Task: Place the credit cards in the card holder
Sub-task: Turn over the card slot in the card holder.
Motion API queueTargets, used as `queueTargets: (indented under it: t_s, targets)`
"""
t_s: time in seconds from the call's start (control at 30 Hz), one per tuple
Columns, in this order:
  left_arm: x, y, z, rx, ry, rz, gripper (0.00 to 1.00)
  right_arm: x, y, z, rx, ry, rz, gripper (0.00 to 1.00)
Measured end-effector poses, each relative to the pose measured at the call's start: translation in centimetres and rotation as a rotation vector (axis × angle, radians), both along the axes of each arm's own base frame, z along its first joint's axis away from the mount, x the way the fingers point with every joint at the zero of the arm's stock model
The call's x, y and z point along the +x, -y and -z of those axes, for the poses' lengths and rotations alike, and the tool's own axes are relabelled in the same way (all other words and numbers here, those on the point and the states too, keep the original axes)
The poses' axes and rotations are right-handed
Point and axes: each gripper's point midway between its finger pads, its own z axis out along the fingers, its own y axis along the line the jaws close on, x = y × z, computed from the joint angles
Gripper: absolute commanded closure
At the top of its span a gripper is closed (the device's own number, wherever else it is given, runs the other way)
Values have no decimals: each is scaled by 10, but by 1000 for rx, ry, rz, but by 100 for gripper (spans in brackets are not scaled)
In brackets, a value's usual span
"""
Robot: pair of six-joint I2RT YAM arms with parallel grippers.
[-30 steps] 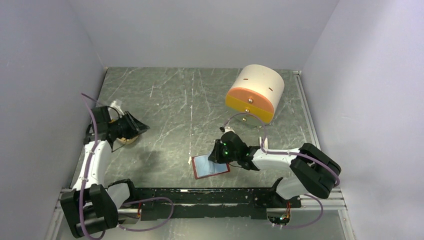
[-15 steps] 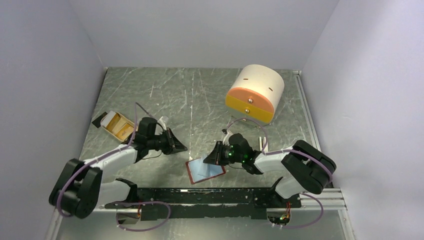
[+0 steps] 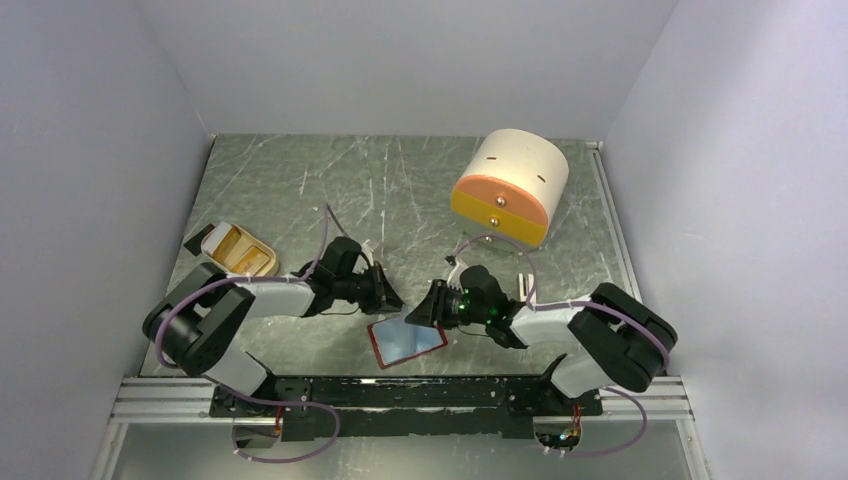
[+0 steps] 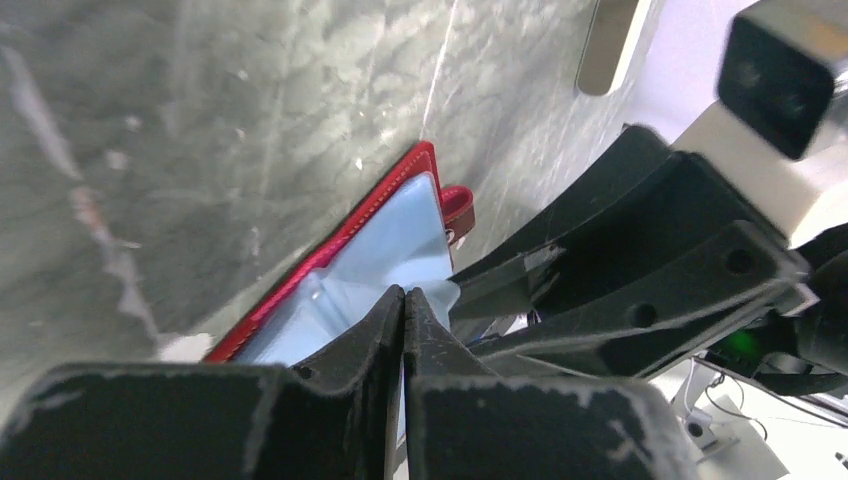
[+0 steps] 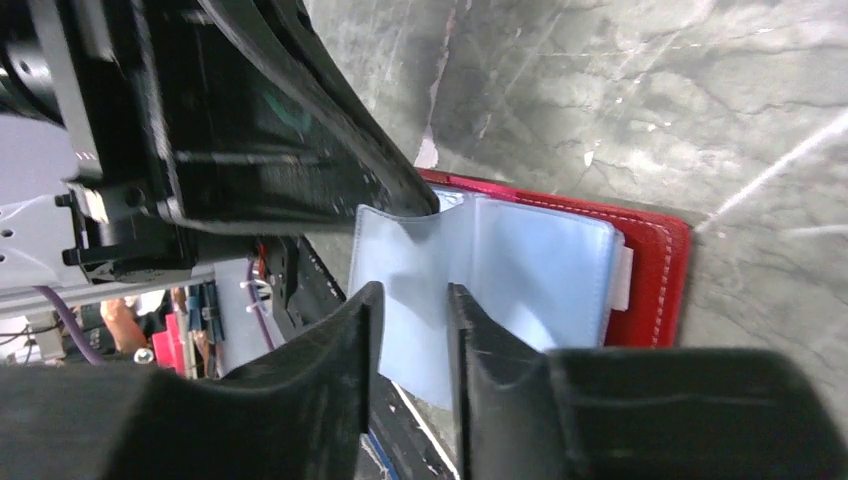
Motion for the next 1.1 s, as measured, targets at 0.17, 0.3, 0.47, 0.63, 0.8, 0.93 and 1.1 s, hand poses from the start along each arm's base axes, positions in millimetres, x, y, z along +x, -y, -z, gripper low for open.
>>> queueTargets:
  t_s: [0.17, 0.3, 0.47, 0.63, 0.8, 0.93, 1.1]
  targets:
    - [-17, 23, 4, -14, -31, 57, 90, 9, 15, -13, -31, 45, 51, 48]
    - [-15, 53, -7, -45, -12, 113, 91, 20, 35, -40, -61, 142, 121, 45]
    - [-13, 71, -13, -78, -2, 137, 83, 24, 53, -61, -106, 217, 166, 45]
    - [0, 73, -25, -31, 38, 137, 81, 20, 64, -59, -160, 222, 169, 45]
    - [18, 94, -49, -65, 102, 168, 82, 17, 76, -50, -223, 208, 187, 44]
    - [19, 80, -33, 21, 67, 153, 78, 19, 85, -56, -253, 221, 215, 44]
    - [72, 6, -44, 201, 108, -34, 69, 16, 90, -55, -275, 225, 212, 41]
